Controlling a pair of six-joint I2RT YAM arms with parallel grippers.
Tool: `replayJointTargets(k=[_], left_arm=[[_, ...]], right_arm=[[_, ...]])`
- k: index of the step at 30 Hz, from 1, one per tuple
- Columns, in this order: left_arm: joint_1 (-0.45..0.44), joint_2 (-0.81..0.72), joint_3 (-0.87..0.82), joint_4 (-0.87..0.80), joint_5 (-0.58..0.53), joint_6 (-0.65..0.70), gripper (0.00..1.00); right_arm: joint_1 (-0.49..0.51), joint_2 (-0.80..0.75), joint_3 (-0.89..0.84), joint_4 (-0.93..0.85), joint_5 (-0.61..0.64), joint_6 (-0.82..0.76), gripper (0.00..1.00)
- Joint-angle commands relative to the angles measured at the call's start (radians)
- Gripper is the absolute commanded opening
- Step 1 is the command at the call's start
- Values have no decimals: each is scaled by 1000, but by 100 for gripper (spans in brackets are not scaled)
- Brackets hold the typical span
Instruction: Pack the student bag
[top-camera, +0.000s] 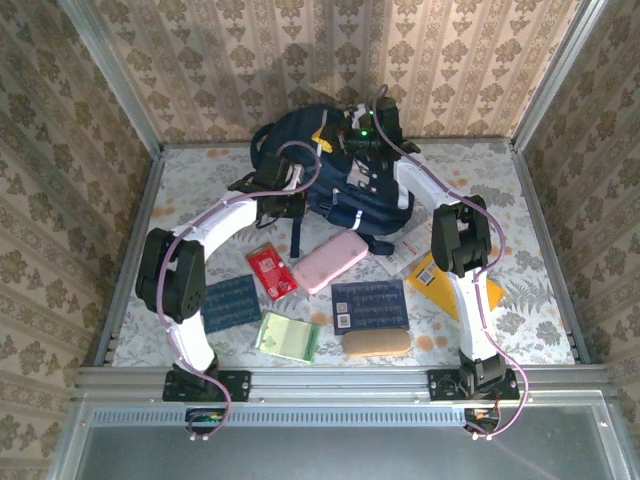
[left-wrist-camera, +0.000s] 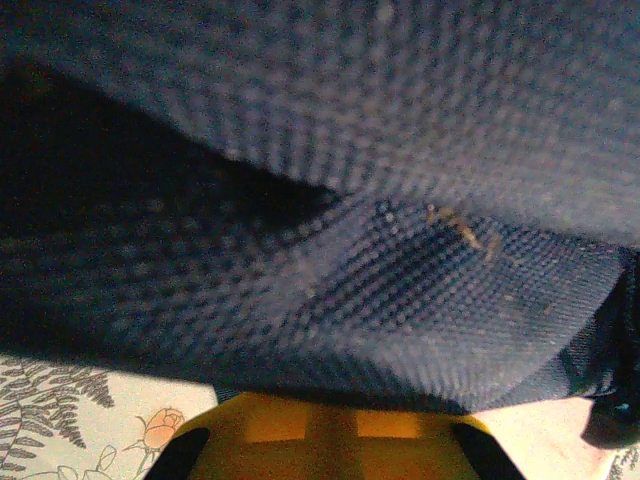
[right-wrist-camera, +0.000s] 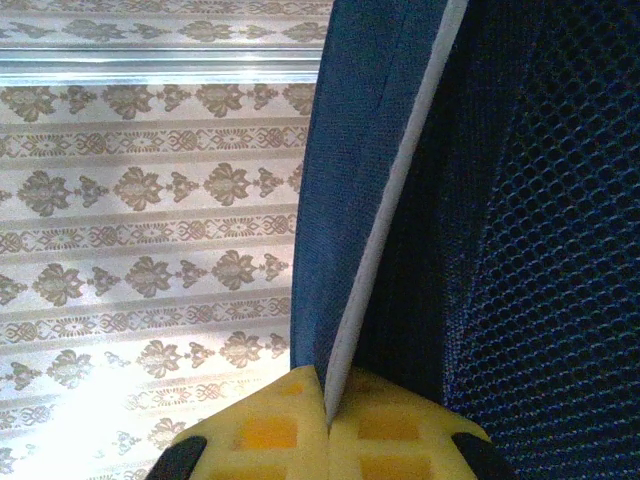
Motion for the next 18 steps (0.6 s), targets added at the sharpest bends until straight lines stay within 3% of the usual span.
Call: replayJointTargets(k=[1, 18], left_arm=[[16, -65, -28, 45, 15, 24, 0], [104, -112, -71, 51, 19, 34, 0]], right_arm=[[13, -88, 7, 42, -75, -31, 0], [9, -124, 5, -8, -78, -88, 0]])
